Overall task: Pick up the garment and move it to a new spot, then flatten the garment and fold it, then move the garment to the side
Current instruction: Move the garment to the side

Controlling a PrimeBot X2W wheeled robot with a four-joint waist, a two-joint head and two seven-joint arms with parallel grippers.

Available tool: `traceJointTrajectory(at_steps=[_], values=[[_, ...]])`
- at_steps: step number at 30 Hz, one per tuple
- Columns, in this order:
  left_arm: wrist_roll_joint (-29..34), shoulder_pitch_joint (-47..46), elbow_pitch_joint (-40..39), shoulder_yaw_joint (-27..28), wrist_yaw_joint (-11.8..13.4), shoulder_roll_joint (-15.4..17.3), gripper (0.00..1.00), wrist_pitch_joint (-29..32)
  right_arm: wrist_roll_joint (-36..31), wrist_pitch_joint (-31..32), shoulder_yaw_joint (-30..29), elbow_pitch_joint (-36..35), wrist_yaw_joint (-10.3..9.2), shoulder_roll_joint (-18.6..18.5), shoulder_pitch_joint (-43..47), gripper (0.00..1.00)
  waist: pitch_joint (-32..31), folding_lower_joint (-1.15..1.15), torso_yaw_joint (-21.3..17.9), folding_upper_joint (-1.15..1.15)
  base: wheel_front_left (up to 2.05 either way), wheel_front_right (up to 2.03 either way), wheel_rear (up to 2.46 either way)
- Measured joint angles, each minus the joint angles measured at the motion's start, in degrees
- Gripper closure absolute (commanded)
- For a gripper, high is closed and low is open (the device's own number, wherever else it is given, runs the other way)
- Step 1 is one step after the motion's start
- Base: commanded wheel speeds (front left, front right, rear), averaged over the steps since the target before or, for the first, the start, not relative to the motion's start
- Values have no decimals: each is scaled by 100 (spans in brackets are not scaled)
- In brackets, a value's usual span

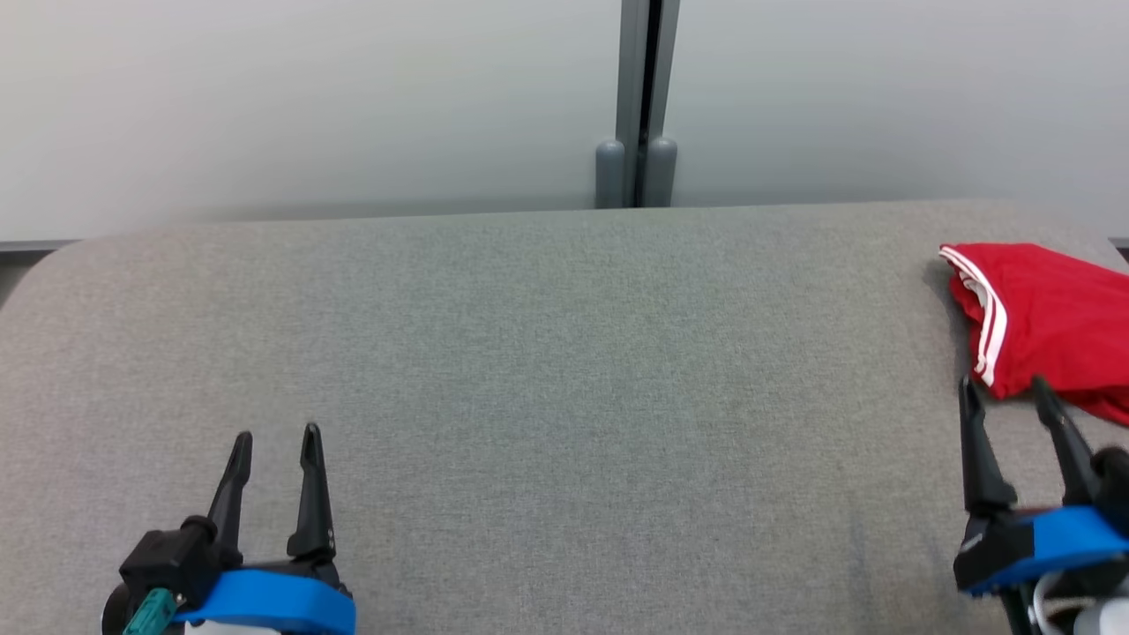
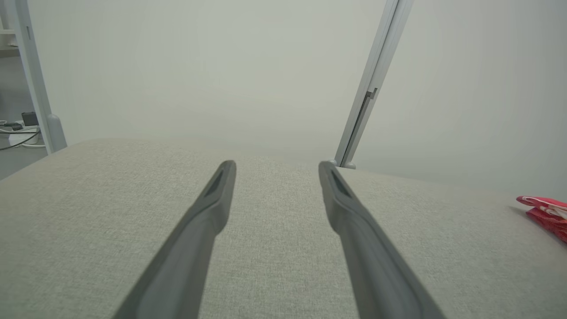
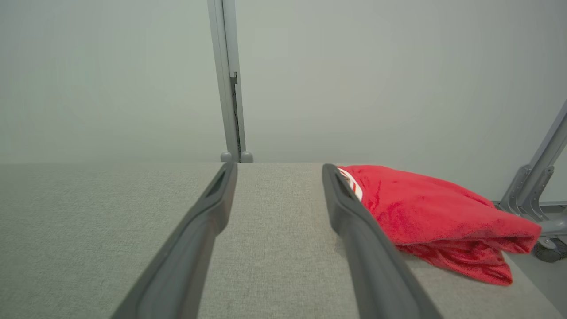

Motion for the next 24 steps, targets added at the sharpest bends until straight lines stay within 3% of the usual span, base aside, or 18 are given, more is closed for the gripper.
traceJointTrajectory(at_steps=[8, 24], values=[[120, 294, 243, 148, -91, 10, 0, 0, -130, 288, -230, -599, 0, 443, 828, 0, -265, 1, 48, 1, 0, 0, 0], [166, 389, 516, 192, -244, -110, 0, 0, -59, 546, 176, -814, 0, 543, 1114, 0, -487, 1, -27, 2, 0, 0, 0]])
